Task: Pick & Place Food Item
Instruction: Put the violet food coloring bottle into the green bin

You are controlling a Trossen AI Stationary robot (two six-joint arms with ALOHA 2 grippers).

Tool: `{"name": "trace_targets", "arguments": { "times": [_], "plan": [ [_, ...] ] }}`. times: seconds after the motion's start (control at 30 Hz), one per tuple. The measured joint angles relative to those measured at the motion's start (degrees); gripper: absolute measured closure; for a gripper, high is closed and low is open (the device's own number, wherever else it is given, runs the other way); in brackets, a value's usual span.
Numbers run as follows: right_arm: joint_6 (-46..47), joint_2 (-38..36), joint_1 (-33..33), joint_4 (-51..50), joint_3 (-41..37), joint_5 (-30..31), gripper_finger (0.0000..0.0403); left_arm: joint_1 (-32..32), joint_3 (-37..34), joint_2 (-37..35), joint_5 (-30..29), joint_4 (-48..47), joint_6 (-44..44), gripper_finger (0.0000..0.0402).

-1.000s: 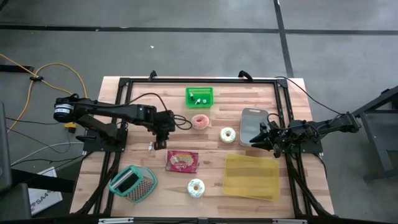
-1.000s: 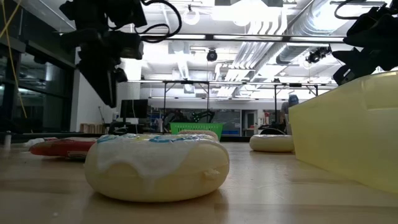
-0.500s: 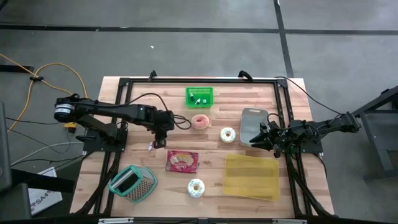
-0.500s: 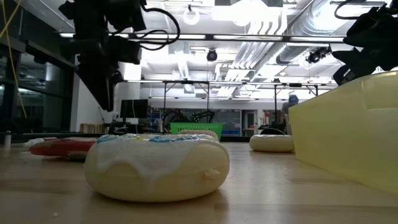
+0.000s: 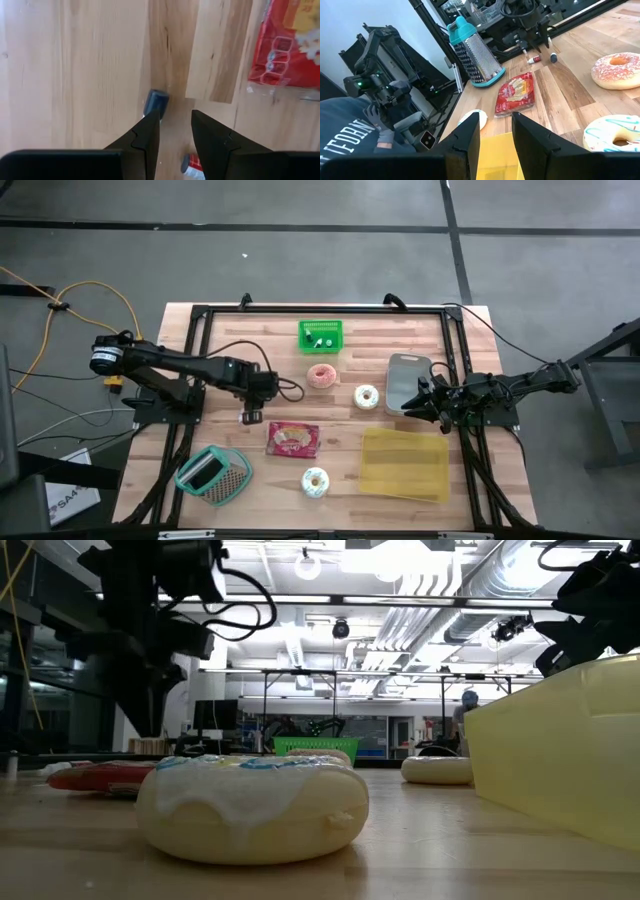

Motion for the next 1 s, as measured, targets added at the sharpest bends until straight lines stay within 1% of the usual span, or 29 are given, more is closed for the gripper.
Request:
{"name": "trace_targets", "arguments": {
  "times": [0.43, 0.6, 1.0],
  "plan": [
    [0.0, 0.0, 0.0, 0.1, 0.0, 0.0, 0.0302, 0.0, -6.9, 0.0, -2.2, 6.6, 0.4, 0.0295],
    [0.0, 0.0, 0.0, 0.1, 0.0, 0.0, 0.0302, 0.1, -7.3, 0.0, -4.8, 7.2, 1.0, 0.0295],
    [0.0, 0.0, 0.0, 0.1, 0.0, 0.0, 0.0302, 1.9, -7.3, 0.0, -4.2, 7.6, 2.0, 0.0295]
  ]
}}
